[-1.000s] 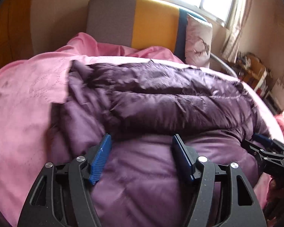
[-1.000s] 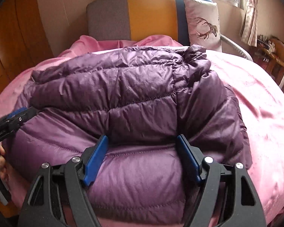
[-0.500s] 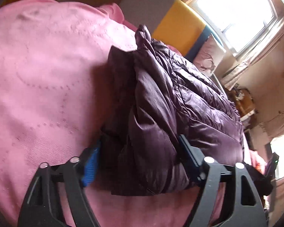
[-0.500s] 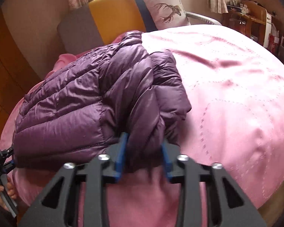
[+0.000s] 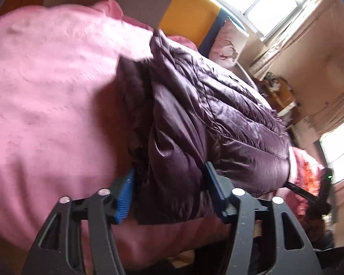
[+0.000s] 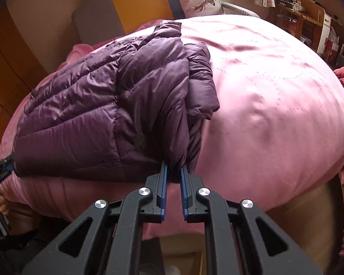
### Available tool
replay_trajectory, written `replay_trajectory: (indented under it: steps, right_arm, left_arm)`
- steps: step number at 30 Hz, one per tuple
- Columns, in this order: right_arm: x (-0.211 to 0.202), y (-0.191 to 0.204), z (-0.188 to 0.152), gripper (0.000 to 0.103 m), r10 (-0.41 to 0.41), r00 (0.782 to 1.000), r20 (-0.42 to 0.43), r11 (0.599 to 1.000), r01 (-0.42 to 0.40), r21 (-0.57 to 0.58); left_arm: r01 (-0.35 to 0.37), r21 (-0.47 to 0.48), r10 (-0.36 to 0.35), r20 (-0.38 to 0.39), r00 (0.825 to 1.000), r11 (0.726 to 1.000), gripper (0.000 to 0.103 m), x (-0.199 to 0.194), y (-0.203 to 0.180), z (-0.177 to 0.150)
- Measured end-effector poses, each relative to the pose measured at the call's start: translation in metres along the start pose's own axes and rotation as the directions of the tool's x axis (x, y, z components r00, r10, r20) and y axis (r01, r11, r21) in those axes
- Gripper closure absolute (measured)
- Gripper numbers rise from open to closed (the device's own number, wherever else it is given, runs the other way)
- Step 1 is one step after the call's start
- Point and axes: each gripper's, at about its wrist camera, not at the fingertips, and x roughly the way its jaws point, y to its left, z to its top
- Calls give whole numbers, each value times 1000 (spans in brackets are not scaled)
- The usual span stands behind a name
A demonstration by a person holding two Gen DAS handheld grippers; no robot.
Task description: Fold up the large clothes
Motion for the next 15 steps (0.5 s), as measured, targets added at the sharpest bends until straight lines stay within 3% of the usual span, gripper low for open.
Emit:
replay_trajectory:
  steps: [2, 3, 4, 6, 8, 10, 15]
  right_arm:
    - [-8, 4, 5, 87, -20, 1000, 4, 1000, 20, -16]
    - [-12, 4, 10, 78, -34, 999, 8, 999, 34, -12]
    - [-19, 5, 16, 65, -59, 998, 39, 998, 59, -8]
    - [-34, 12, 31, 56, -77, 989, 129, 997, 80, -15]
    - [-39, 28, 46, 51, -47, 981, 188, 998, 54, -35]
    - [-36, 52, 63, 32, -14, 972, 236, 997, 32, -72]
    - [3, 117, 106, 28, 32, 963, 268, 988, 11, -154]
  left_arm:
    - [-42, 32, 40, 60, 997, 999, 41, -12, -14, 8]
    - [-53, 40, 49, 89, 995, 998, 35, -16, -16, 13]
    - [-60, 53, 53, 131, 990, 997, 33, -22, -22, 20]
    - [-68, 75, 54, 177, 983, 995, 28, -24, -31, 31]
    - [-89, 107, 67, 197, 978, 990, 27, -13, -45, 45]
    - [-105, 122, 79, 204, 976, 987, 27, 2, -61, 58]
    - [-153, 151, 124, 186, 975, 977, 24, 42, -97, 82]
